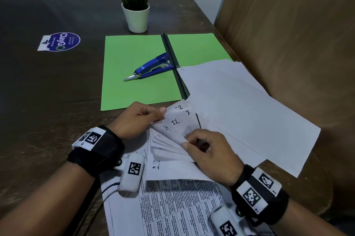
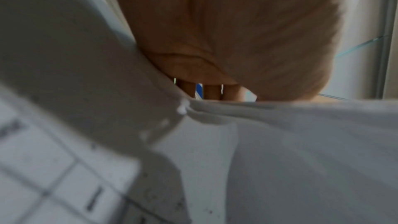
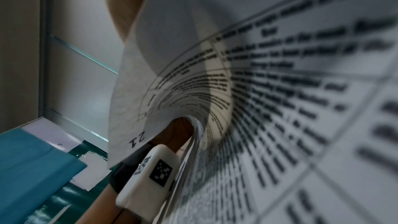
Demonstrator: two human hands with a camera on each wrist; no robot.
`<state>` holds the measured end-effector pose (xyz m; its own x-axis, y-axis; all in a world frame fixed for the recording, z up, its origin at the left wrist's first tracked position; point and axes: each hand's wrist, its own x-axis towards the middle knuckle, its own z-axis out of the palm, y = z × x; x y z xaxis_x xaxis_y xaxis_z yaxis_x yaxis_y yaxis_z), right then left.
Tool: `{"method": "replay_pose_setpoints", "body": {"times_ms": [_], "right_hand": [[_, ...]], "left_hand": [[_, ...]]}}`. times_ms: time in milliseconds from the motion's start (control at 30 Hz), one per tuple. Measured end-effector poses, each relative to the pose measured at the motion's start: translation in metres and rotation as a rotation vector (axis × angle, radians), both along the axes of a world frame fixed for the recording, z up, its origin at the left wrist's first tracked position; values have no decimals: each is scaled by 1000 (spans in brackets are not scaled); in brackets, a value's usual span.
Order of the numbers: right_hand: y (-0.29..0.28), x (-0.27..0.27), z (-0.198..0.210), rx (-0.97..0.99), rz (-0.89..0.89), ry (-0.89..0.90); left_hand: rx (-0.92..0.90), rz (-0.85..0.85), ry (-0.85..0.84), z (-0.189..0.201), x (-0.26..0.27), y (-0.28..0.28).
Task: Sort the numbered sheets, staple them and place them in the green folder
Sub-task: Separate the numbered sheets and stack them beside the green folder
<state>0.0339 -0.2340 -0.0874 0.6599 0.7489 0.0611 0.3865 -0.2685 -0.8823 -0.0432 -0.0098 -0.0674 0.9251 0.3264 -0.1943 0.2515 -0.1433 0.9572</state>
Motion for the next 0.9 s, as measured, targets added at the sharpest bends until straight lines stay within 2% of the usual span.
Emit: {"method": "replay_pose_setpoints", "body": {"times_ms": [100,167,433,700,900], "right_hand": [[1,-4,7,28,91,123],[1,-3,8,10,79,155],[2,5,-1,-18,-194,77],[0,4,-3,8,-148,-173],[-2,-4,3,-2,23,-7]], "left_hand": [[48,-11,-36,-2,0,1],[78,14,-23,-5,-1,4],[105,-30,-67,-9,-2,6],[83,-42,-49,-10,-1,6],[27,62,-54,-6,2,3]]}}
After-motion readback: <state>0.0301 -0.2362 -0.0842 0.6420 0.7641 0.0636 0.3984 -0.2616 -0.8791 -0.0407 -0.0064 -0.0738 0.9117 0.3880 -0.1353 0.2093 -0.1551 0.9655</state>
